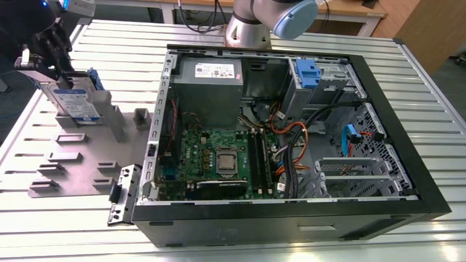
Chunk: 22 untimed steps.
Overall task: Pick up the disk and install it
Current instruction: 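Pick up the disk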
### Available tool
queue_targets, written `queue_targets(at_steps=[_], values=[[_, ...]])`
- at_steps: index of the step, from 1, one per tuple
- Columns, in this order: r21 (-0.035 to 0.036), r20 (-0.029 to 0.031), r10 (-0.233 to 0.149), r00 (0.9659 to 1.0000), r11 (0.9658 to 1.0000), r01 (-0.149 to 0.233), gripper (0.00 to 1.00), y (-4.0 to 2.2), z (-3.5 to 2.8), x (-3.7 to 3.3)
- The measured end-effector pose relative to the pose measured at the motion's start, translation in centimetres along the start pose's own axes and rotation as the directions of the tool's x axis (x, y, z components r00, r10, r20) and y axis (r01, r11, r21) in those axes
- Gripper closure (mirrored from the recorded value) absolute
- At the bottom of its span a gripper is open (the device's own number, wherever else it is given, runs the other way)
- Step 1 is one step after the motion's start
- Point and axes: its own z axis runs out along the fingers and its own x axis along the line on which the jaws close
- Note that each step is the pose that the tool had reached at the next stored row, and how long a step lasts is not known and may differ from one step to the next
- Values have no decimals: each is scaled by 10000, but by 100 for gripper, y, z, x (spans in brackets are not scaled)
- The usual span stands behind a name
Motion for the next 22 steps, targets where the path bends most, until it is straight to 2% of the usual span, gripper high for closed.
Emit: queue_targets(at_steps=[4, 19, 22], values=[[18, 0, 522, 9986, 9986, -522, 65, 0, 1, 1], [21, 1, 548, 9985, 9985, -548, 65, 0, 2, 0], [24, 1, 649, 9979, 9979, -649, 65, 1, 1, 1]])
